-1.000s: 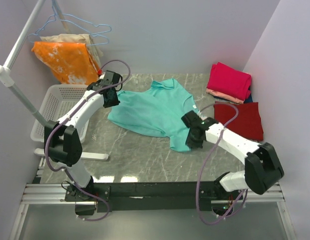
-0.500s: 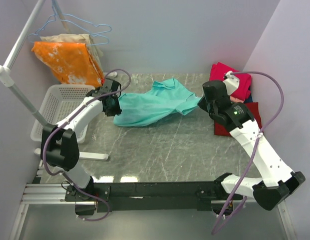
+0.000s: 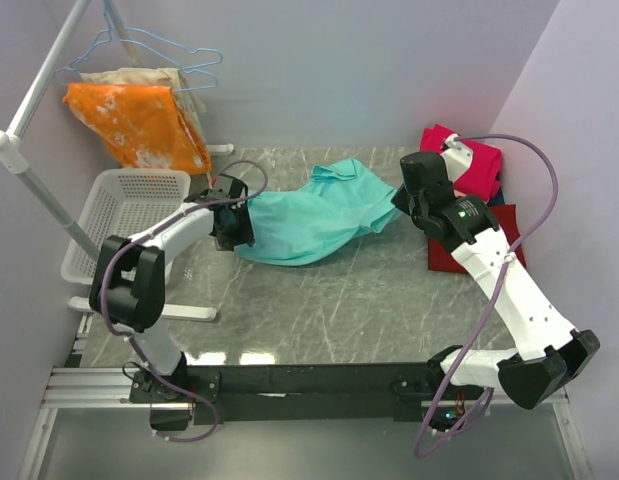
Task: Fold and stack the t-shirts
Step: Flatten the tshirt out
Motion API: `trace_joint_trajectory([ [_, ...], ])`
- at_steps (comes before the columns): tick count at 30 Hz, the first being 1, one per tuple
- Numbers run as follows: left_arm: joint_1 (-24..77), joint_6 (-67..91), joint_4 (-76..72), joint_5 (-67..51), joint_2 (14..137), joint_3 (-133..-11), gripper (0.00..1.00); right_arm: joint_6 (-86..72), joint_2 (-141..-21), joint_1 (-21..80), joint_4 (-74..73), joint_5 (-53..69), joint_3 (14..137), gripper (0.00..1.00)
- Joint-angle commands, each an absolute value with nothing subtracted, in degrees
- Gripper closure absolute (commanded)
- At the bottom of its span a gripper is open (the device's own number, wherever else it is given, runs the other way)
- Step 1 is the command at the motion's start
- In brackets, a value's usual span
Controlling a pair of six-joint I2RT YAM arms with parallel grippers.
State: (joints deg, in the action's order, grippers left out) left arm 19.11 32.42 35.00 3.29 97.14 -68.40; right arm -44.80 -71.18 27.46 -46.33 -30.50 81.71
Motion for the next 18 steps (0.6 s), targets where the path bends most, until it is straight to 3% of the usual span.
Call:
trace_joint_trajectory([
  [1, 19.34, 36.21, 32.16, 5.27, 101.84, -70.57, 0.46, -44.3, -70.23, 27.16, -44.73, -31.73, 81.91, 1.0],
  [6, 19.34, 37.97, 33.22, 7.47, 105.64, -72.16, 0.58, -44.47, -70.05, 26.98, -45.0, -31.64, 81.39, 1.0],
  [9, 19.34, 38.14, 33.66, 7.47, 106.61, -72.95, 0.79, -44.82, -69.87, 26.98, -45.26, -31.64, 80.69, 1.0],
  [10, 19.34, 38.14, 34.01, 7.64, 106.7, -73.38, 0.93, -44.91, -69.79, 26.98, -45.0, -31.47, 80.25, 1.0],
  [11, 19.34, 38.41, 34.54, 8.95, 106.53, -74.08, 0.99, -45.0, -69.7, 26.9, -45.0, -31.38, 80.07, 1.0],
  [18, 19.34, 38.06, 39.98, 17.31, 99.68, -78.48, 0.98, -45.18, -69.61, 26.89, -45.18, -31.03, 79.1, 1.0],
])
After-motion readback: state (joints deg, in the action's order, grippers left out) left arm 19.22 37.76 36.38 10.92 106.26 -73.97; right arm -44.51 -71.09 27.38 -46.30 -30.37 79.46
